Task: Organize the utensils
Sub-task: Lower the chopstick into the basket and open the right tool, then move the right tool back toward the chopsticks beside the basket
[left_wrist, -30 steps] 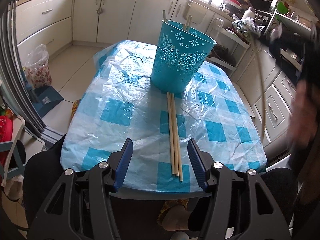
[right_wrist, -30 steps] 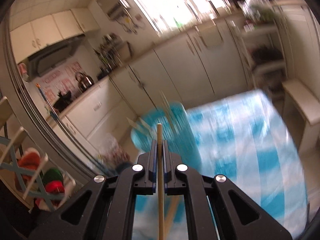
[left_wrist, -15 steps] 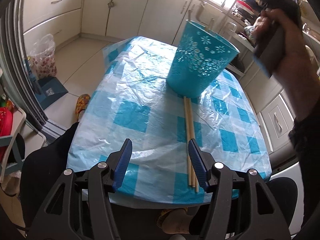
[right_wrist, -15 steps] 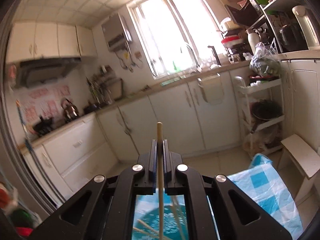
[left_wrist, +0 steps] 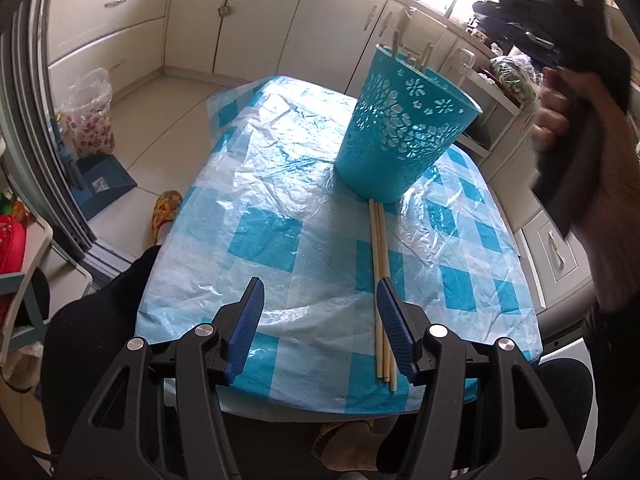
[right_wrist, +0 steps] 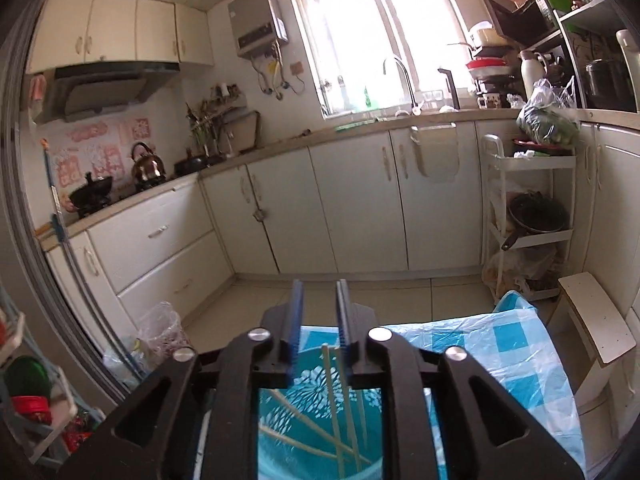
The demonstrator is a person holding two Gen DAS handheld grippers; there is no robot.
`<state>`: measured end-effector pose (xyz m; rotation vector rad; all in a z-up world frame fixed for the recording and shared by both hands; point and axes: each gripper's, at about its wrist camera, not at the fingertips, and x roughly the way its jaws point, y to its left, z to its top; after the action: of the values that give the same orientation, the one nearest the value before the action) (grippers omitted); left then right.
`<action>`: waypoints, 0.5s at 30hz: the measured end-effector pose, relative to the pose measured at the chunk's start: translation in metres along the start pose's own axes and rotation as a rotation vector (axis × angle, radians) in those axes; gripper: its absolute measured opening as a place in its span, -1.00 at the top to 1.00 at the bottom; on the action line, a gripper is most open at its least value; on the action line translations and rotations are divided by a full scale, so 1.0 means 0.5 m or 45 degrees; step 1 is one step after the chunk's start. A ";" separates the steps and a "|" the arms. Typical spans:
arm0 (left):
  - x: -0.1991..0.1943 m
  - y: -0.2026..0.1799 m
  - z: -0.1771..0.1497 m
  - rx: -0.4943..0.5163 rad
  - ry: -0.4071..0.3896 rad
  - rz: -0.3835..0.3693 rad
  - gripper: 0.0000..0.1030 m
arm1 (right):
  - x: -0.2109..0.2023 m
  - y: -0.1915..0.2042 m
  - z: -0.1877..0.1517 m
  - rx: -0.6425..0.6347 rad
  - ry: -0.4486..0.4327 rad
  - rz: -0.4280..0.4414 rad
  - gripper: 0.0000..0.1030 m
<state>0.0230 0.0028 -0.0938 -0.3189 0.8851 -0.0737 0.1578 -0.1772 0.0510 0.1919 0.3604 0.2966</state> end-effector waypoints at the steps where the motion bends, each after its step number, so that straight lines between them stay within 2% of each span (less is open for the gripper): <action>1: -0.005 -0.003 -0.002 0.005 -0.007 0.001 -0.11 | -0.023 -0.001 -0.004 -0.003 -0.007 0.005 0.55; 6: -0.029 -0.013 -0.010 0.027 -0.031 -0.008 -0.12 | -0.098 -0.023 -0.044 -0.005 0.023 -0.032 0.53; 15: -0.078 -0.021 -0.019 0.042 -0.079 -0.031 -0.14 | -0.144 -0.081 -0.177 0.102 0.248 -0.131 0.53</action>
<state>-0.0082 -0.0018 -0.0672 -0.2994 0.8179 -0.1003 0.0705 -0.2265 -0.0171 0.2230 0.5741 0.1994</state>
